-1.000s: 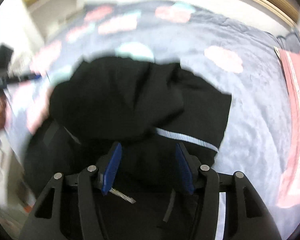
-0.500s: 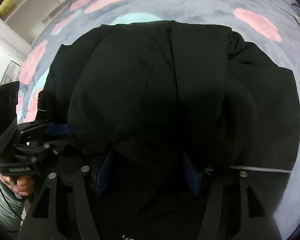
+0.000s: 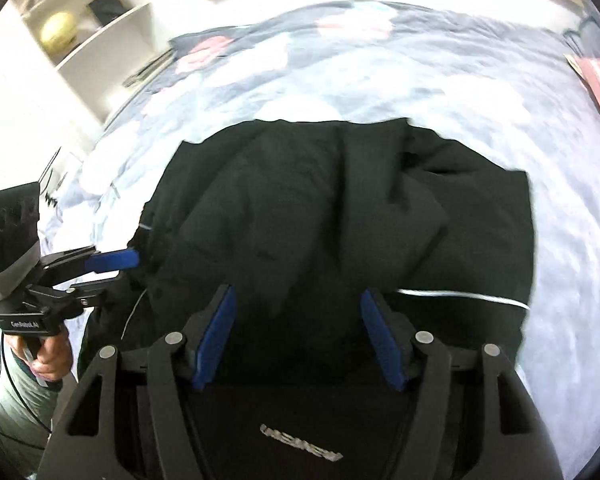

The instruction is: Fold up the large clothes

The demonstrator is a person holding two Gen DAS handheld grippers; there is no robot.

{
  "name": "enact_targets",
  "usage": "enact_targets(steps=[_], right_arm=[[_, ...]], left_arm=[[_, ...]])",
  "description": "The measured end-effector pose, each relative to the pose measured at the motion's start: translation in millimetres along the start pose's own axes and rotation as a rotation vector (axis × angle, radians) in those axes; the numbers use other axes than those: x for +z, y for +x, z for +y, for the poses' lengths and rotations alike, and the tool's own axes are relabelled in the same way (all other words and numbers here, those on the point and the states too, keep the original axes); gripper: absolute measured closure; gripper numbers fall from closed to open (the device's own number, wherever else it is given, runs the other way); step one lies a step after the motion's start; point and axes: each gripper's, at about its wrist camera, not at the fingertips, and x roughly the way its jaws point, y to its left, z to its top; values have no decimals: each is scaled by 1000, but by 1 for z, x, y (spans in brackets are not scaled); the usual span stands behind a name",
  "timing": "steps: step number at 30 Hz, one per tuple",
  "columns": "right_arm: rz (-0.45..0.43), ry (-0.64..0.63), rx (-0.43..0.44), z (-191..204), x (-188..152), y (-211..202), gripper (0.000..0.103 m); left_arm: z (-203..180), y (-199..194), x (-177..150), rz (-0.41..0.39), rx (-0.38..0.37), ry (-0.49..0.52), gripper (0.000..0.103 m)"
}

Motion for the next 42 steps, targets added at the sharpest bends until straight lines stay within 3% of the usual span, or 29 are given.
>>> enact_targets(steps=[2, 4, 10, 13, 18, 22, 26, 32, 36, 42], right_arm=[[41, -59, -50, 8, -5, 20, 36], [127, -98, -150, 13, -16, 60, 36], [48, -72, -152, 14, -29, 55, 34], [1, -55, -139, 18, -46, 21, 34], [-83, -51, -235, 22, -94, -45, 34], [-85, 53, -221, 5, -143, -92, 34], [-82, 152, -249, -19, -180, -102, 34], [-50, 268, -260, -42, -233, -114, 33], [-38, 301, -259, -52, -260, -118, 34], [-49, 297, -279, -48, -272, -125, 34]], left_arm=[[17, 32, -12, 68, 61, -30, 48], [34, 61, -20, 116, 65, -89, 48], [10, 52, -27, 34, 121, 15, 48], [-11, 22, -37, -27, 158, 62, 48], [-28, -50, -82, -130, 219, 71, 47], [-8, -93, -124, -143, 257, -26, 45], [27, -140, -180, -168, 287, -123, 45], [59, -163, -240, -150, 326, -237, 45], [77, -159, -273, -114, 283, -324, 45], [100, -148, -287, -138, 187, -379, 45]])
